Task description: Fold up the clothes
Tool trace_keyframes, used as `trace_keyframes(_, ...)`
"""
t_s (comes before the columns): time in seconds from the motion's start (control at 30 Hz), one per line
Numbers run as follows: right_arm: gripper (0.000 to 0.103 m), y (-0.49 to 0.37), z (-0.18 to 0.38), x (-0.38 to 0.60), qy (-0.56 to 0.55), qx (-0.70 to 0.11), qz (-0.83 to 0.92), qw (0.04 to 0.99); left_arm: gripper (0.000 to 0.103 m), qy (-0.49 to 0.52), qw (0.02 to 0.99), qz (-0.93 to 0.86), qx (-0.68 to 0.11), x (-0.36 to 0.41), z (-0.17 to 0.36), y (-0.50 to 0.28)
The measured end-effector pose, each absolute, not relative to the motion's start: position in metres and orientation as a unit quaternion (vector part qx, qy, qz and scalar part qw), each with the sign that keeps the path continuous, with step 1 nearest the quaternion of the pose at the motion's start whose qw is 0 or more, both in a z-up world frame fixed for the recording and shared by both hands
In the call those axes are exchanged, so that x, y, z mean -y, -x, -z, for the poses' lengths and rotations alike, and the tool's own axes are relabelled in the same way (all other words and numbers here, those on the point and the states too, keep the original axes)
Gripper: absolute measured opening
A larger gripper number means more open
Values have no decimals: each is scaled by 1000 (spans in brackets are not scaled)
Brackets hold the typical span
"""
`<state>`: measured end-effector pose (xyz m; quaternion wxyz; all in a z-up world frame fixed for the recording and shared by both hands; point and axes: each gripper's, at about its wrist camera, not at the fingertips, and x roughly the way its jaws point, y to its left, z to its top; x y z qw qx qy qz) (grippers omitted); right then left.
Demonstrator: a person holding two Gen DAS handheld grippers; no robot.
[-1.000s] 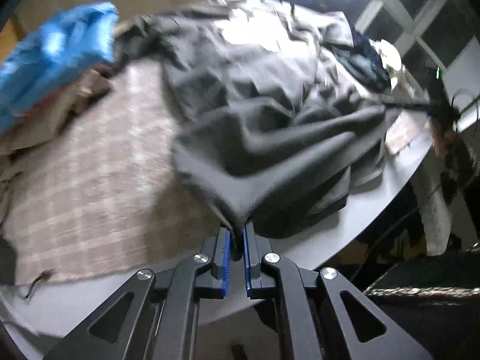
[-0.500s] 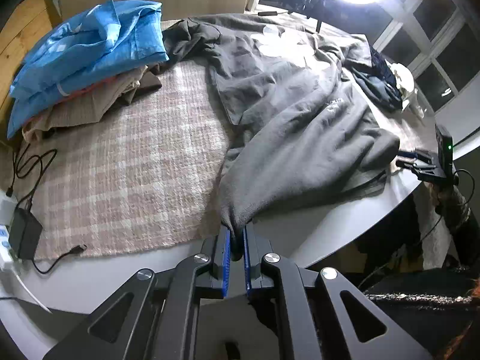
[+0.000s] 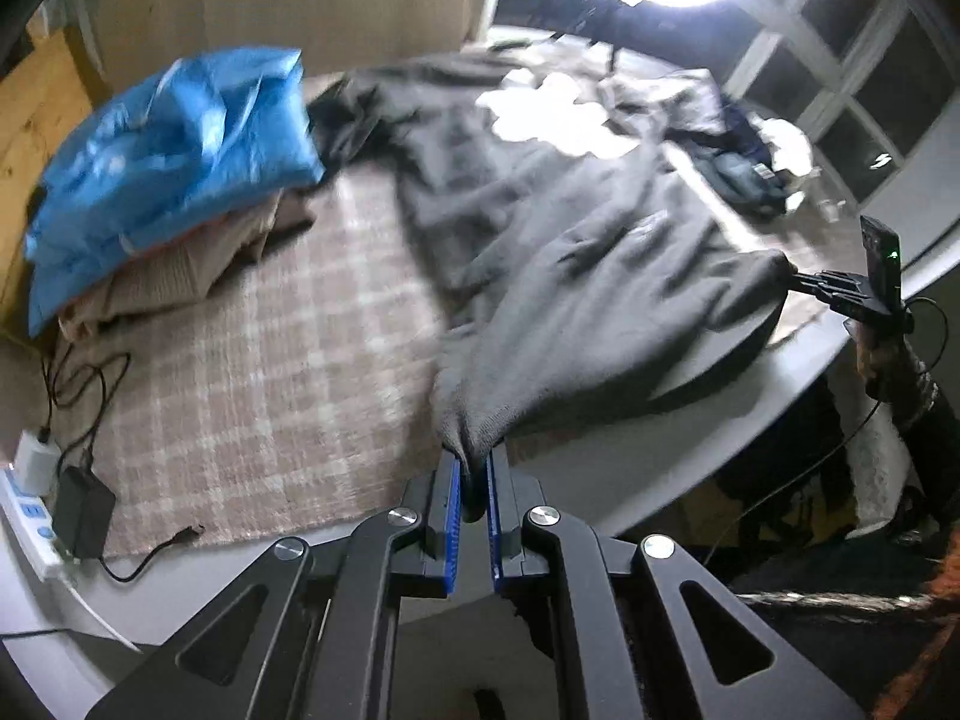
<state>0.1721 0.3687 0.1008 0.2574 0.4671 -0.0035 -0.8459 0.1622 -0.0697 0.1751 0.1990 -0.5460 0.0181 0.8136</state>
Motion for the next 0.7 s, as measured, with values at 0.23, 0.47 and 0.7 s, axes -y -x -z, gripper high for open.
trace_keyframes(0.23, 4, -236, -212, -444, -391, 30, 903, 176, 6, 534, 218, -816, -42, 66, -205, -195)
trace_keyframes(0.47, 6, -221, -90, -456, -496, 75, 855, 130, 6, 612, 194, -766, -26, 71, -111, -185)
trace_keyframes(0.7, 45, -233, -61, -399, -500, 38, 841, 202, 7, 628, 186, -756, -10, 81, -91, -172)
